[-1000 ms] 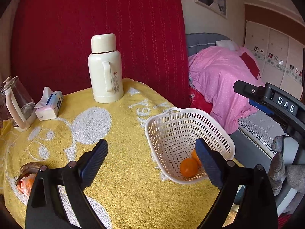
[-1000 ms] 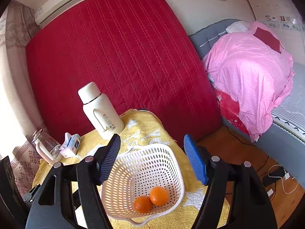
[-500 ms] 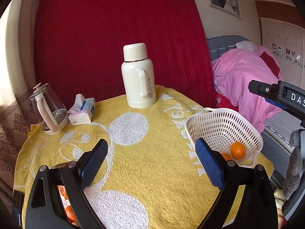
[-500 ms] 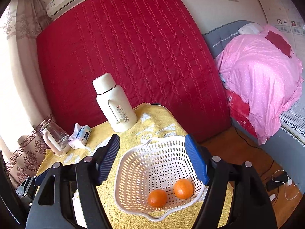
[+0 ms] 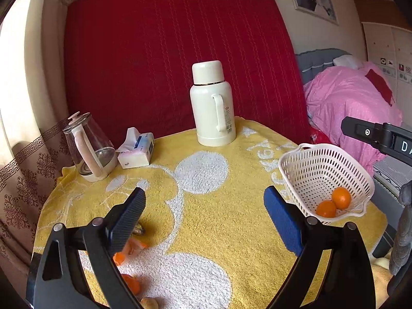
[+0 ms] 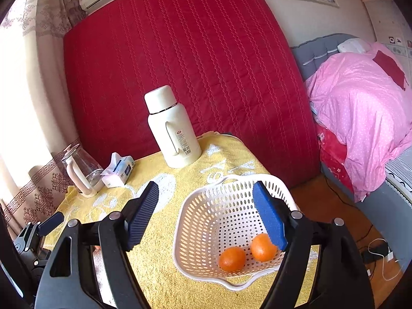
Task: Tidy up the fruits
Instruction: 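Move the left tool back over the plastic bag of oranges, then close the left tool on the clear plastic bag of oranges, then lift the bag with the left tool while the right tool grasps it from the left tool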
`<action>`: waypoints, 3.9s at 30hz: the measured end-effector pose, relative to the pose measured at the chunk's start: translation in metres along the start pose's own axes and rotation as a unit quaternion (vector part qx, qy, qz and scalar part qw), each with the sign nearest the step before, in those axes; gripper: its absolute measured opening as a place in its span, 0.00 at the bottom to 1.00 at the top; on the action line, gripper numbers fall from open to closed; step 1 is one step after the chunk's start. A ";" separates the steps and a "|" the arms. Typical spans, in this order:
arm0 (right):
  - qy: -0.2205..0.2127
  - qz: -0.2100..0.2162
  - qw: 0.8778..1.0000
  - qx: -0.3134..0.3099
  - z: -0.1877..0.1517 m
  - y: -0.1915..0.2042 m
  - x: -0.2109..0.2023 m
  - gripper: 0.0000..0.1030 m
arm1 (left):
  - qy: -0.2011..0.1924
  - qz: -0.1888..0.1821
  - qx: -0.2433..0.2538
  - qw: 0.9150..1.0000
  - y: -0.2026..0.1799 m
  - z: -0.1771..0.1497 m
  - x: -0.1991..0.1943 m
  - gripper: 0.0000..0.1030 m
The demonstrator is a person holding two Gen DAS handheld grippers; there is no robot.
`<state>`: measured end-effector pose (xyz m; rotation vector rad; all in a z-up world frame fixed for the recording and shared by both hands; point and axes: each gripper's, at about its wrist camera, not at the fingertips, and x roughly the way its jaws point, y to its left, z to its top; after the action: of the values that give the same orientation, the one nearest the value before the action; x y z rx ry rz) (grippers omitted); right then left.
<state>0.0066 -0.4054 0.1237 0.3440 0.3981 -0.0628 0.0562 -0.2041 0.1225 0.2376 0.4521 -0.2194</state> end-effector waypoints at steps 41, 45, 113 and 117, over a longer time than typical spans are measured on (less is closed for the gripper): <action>0.080 0.050 0.991 -0.090 -0.052 0.070 0.033 0.75 | 0.161 -0.058 -0.191 0.966 0.177 -0.058 0.078 0.58; 0.082 0.051 0.991 -0.092 -0.053 0.070 0.033 0.75 | 0.158 -0.050 -0.163 0.973 0.166 -0.061 0.084 0.58; 0.162 0.120 0.966 -0.161 -0.112 0.128 0.052 0.75 | 0.179 -0.095 -0.214 0.956 0.175 -0.070 0.062 0.79; 0.190 0.158 0.959 -0.141 -0.115 0.131 0.056 0.75 | 0.156 -0.066 -0.223 0.960 0.192 -0.066 0.050 0.83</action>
<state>0.0320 -0.2423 0.0438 0.1318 0.7191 0.3767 0.1240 -0.0113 0.0765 -0.2067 0.8172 -0.2055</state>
